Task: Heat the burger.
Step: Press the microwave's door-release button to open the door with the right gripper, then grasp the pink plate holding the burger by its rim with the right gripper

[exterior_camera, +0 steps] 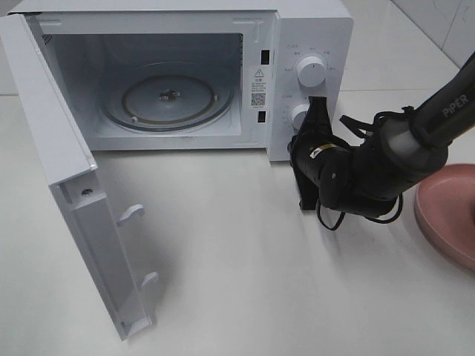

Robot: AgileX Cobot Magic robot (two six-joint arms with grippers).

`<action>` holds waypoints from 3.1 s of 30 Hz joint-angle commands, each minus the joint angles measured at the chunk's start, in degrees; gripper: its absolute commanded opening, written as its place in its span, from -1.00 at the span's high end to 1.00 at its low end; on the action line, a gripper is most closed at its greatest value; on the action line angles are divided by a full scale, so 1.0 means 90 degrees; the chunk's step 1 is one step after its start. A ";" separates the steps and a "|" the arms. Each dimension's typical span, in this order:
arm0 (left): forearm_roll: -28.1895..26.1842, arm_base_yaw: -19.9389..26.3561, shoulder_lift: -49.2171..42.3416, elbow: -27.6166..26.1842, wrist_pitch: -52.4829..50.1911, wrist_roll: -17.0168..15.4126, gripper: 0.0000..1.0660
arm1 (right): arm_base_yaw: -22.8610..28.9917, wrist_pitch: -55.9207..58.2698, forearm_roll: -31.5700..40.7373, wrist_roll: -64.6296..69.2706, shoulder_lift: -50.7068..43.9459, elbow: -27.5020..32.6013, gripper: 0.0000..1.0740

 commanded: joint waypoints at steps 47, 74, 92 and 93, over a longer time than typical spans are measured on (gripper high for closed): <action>-0.0025 0.0025 -0.0140 0.0025 -0.0089 -0.0025 -0.92 | -0.0146 0.5284 -0.4074 -0.3489 -0.3291 0.1299 0.98; -0.0025 0.0025 -0.0140 0.0025 -0.0089 -0.0025 -0.92 | -0.0146 0.9346 -0.4870 -0.6506 -0.4864 0.1286 0.90; -0.0025 0.0025 -0.0140 0.0025 -0.0089 -0.0025 -0.92 | -0.0216 0.9702 -0.4870 -0.7238 -0.4934 0.1286 -0.70; -0.0025 0.0025 -0.0140 0.0025 -0.0089 -0.0025 -0.92 | -0.0216 0.9702 -0.4870 -0.7238 -0.4934 0.1286 -0.70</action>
